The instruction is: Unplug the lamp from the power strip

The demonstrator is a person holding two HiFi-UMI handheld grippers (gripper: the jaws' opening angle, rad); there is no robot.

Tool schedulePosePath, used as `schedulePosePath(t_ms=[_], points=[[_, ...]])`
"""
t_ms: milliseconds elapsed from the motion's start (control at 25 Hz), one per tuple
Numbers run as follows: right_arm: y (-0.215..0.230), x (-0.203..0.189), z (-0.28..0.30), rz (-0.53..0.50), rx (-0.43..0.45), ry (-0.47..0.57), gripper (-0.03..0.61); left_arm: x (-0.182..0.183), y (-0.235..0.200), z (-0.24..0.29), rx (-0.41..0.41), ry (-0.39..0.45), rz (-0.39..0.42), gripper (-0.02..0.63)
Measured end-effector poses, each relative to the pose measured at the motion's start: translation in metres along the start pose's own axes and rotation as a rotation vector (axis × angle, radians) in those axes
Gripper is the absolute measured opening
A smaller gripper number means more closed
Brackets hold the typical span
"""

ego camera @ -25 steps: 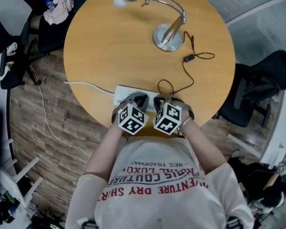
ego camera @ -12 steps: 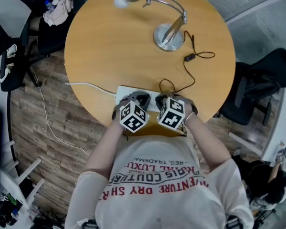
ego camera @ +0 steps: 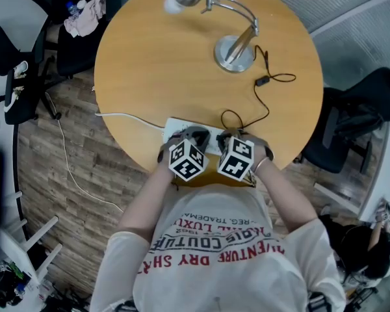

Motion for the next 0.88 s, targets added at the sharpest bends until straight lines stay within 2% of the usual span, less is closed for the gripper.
schedulePosePath(t_ms=[80, 200, 320, 440, 600, 760, 880], points=[[-0.003, 0.004, -0.009, 0.016, -0.004, 0.015, 0.071, 0.000, 0.001, -0.001, -0.018, -0.004, -0.004, 0.029], [0.008, 0.023, -0.051, 0.074, 0.007, 0.097, 0.071, -0.002, -0.001, -0.002, -0.018, -0.006, 0.009, 0.029], [0.026, 0.024, -0.078, 0.102, -0.012, 0.106, 0.071, -0.004, -0.001, -0.002, -0.015, -0.007, 0.012, 0.029], [0.032, 0.016, -0.083, 0.154, -0.027, 0.122, 0.071, -0.003, 0.000, 0.000, -0.017, -0.007, 0.007, 0.029], [0.024, 0.018, -0.084, 0.228, -0.026, 0.209, 0.072, -0.003, -0.001, 0.001, -0.043, -0.015, -0.009, 0.029], [0.017, 0.024, -0.098, 0.296, -0.077, 0.319, 0.072, -0.005, -0.001, -0.001, -0.081, -0.019, 0.002, 0.029], [0.012, 0.027, -0.110, 0.332, -0.152, 0.402, 0.072, -0.005, -0.002, -0.002, -0.092, -0.016, -0.022, 0.029]])
Point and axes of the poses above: the fingertips, and each gripper's own axes: z forward along the fingers, y to its right, x out of its top, the point moved 3 cm from there along -z, backward along the fingers, and after that the axes turned 6 degrees about z, right-handed, at the moved point
